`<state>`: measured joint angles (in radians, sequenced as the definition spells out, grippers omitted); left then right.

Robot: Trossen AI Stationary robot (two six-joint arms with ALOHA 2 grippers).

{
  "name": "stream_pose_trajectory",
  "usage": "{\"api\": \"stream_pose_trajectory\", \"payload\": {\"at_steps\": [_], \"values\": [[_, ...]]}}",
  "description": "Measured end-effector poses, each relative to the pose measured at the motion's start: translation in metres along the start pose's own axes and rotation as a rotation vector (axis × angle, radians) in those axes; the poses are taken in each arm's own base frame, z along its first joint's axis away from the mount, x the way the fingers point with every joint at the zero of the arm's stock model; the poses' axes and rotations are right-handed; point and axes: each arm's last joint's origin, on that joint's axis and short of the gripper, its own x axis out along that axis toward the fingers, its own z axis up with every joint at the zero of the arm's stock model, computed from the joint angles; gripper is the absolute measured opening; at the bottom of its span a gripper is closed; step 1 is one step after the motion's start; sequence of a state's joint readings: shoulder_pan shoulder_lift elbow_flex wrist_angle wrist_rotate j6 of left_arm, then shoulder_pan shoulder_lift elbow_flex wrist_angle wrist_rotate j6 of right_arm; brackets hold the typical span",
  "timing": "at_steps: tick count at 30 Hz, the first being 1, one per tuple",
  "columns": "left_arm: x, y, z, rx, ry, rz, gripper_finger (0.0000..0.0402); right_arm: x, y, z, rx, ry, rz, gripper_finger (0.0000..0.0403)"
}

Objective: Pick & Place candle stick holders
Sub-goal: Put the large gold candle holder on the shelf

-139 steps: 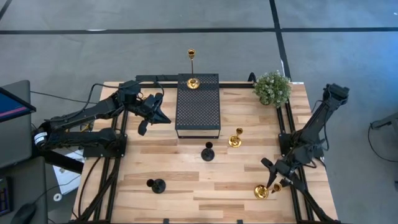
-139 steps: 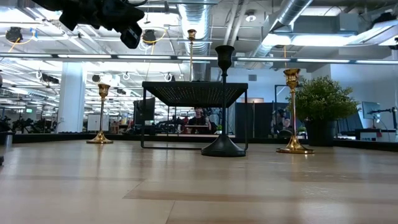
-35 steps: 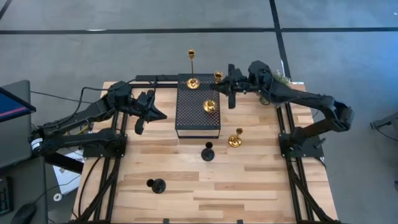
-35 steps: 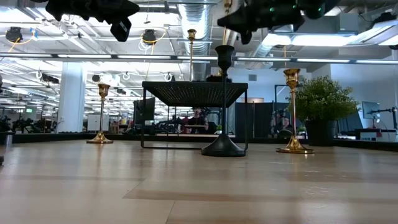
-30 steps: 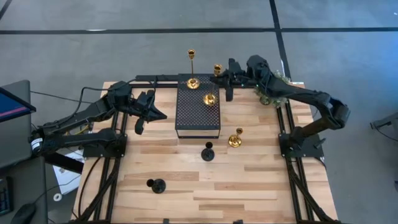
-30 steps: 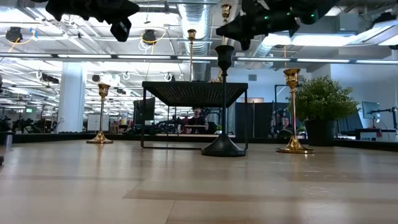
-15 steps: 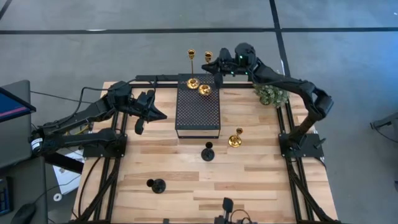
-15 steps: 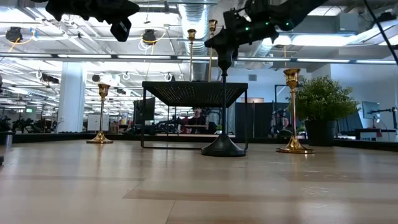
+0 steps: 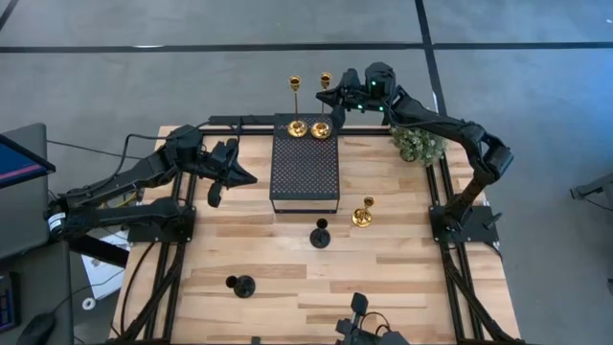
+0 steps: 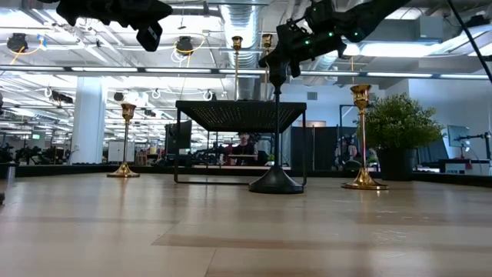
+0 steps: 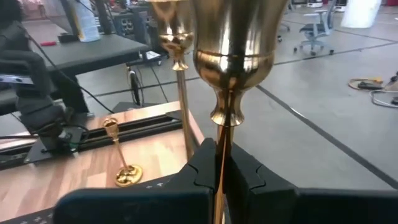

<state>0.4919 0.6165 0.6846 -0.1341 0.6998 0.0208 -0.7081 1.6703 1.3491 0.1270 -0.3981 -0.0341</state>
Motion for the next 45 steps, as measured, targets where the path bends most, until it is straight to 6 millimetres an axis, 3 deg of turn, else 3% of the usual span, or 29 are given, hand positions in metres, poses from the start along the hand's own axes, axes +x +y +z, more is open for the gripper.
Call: {"api": "stream_pose_trajectory", "payload": {"at_steps": [30,38,45], "values": [[0.0000,0.0000,0.0000,0.000,0.000,0.000,0.0006,0.0014,-0.0013,-0.0035,0.018,0.023,-0.032,0.0002],[0.0000,0.0000,0.0000,0.000,0.000,0.000,0.0006,0.0015,-0.0012,-0.0038,0.019,0.026,-0.031,0.0047],[0.0000,0.0000,0.0000,0.000,0.000,0.000,0.0006,0.0043,0.0063,-0.0036,-0.014,0.027,-0.010,0.0062]]}}
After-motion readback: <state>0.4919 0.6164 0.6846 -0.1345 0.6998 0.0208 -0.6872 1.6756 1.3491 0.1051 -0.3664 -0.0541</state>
